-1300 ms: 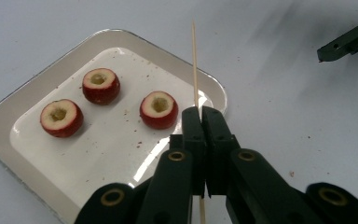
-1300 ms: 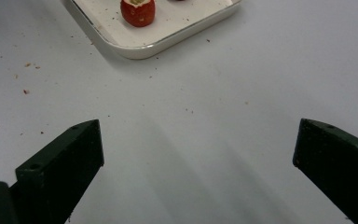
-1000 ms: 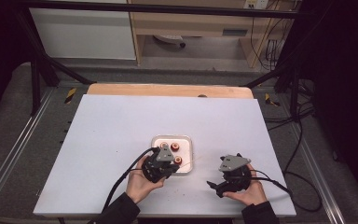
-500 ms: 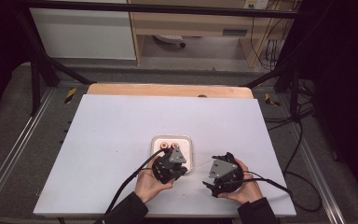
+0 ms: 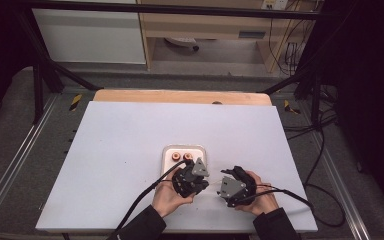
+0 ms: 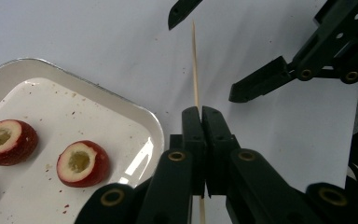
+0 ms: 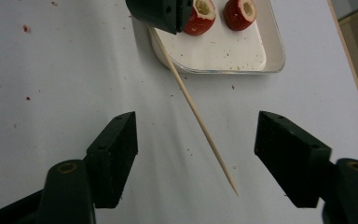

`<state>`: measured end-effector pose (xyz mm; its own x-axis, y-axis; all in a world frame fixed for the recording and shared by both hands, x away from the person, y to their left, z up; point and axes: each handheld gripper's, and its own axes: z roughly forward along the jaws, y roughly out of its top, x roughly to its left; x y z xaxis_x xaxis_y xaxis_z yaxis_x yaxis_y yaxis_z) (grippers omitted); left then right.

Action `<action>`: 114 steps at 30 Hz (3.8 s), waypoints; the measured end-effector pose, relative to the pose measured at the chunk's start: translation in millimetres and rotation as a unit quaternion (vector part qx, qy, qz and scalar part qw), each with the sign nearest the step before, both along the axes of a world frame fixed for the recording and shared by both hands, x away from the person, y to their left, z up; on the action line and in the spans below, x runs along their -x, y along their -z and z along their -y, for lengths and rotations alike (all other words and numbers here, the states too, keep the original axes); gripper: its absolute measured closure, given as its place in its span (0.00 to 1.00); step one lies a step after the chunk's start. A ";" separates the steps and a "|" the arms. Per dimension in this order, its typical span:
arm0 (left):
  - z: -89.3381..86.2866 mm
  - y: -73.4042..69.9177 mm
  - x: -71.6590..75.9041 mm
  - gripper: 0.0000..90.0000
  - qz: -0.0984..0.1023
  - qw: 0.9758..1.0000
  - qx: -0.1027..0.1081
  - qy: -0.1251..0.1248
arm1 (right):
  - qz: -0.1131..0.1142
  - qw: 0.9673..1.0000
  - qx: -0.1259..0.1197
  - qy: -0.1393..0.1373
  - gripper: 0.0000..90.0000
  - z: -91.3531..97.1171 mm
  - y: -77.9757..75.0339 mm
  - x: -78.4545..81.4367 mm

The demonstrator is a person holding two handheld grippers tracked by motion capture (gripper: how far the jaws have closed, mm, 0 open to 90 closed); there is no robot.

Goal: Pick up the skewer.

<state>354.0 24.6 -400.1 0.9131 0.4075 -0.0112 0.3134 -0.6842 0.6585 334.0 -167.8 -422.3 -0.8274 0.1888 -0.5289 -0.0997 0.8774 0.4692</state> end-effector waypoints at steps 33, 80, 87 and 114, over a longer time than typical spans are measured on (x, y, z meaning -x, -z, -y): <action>15.6 0.1 1.3 0.99 -0.002 0.999 -0.024 0.024 | 0.081 0.982 0.126 -0.111 0.94 0.1 9.3 3.1; 29.8 0.2 -20.2 0.98 -0.090 0.980 -0.177 0.013 | 0.153 0.950 0.230 -0.143 0.99 -20.8 2.7 5.7; 24.4 1.1 -14.6 0.99 -0.070 0.983 -0.167 0.006 | 0.148 0.961 0.194 -0.130 0.94 -18.5 -0.1 5.6; -35.2 9.1 17.3 0.98 -0.007 0.995 -0.032 -0.094 | -0.062 0.975 -0.135 0.167 0.22 35.7 -5.1 -16.6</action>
<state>336.6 59.9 -409.2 0.8203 0.5719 0.0077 0.4493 -0.6527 0.6100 350.6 -203.5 -417.2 -0.7508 0.5769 -0.3217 0.2428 0.6940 0.6778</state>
